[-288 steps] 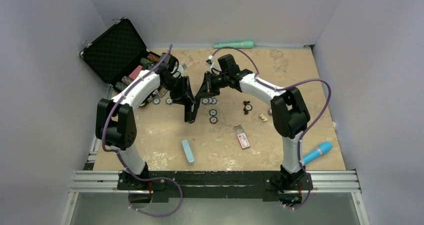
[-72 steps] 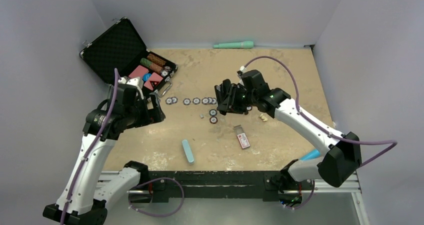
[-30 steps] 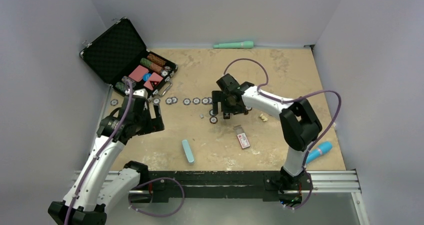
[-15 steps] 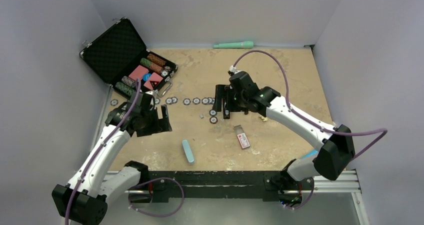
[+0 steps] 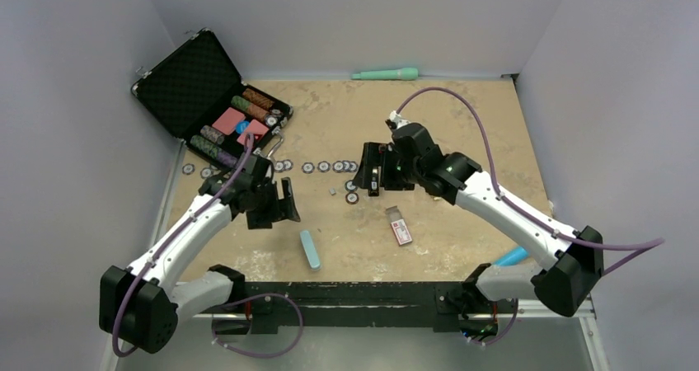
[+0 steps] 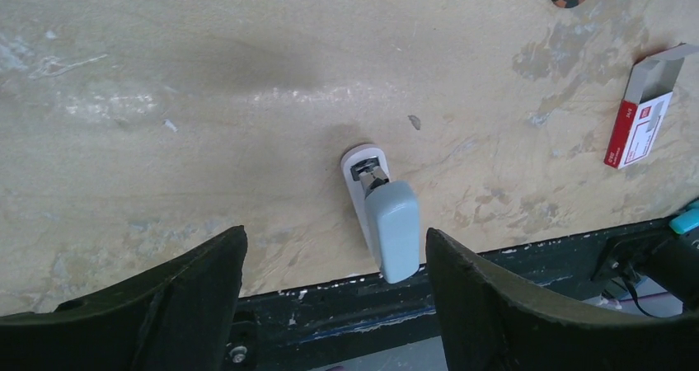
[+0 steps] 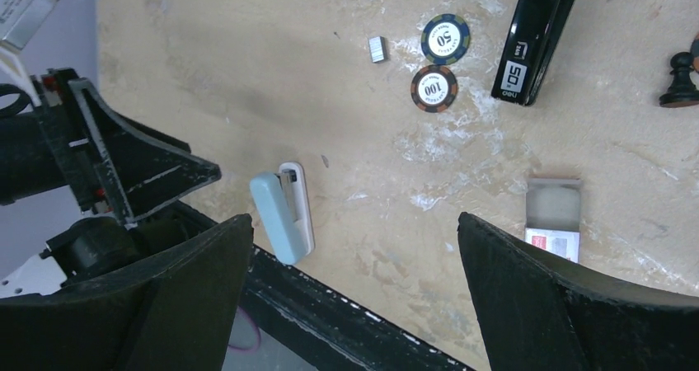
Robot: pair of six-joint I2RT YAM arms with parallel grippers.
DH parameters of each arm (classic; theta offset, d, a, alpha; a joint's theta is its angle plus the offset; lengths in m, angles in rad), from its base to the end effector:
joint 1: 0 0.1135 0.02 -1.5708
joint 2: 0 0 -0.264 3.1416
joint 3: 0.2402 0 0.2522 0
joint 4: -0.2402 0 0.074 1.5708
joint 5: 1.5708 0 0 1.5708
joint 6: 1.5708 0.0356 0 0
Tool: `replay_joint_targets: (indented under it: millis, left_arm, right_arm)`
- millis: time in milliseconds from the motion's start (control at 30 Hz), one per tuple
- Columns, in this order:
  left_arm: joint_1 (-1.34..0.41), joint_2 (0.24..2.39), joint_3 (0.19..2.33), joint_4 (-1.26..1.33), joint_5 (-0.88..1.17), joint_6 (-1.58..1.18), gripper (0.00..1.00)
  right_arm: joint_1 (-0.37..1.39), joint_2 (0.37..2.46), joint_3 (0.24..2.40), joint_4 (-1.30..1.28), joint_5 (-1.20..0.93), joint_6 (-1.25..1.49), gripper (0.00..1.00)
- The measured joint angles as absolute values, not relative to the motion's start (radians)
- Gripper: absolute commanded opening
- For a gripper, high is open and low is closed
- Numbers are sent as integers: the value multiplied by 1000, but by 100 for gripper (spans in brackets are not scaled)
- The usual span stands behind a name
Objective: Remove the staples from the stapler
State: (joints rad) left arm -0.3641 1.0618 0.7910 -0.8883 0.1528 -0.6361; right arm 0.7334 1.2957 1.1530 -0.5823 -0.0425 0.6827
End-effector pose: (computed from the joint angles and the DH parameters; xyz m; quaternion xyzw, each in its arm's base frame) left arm 0.1729 -0.0717 0.2363 -0.1169 0.9691 -0.1633 0.1430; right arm 0.2080 0.1894 0.3195 -0.0318 0.9112 0.2816 0.2991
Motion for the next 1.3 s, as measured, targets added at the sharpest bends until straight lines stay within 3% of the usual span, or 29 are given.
replay_joint_targets:
  millis: [367, 1133, 1300]
  left_arm:
    - [-437, 1165, 791, -799, 162, -700, 75]
    - [-651, 1358, 811, -809, 30, -937, 51]
    - [-658, 1388, 823, -811, 11, -952, 39]
  right_arm:
    - [739, 1247, 1090, -568, -71, 718, 98]
    - [746, 1203, 1028, -565, -75, 734, 97]
    - [748, 1203, 1026, -561, -79, 733, 97]
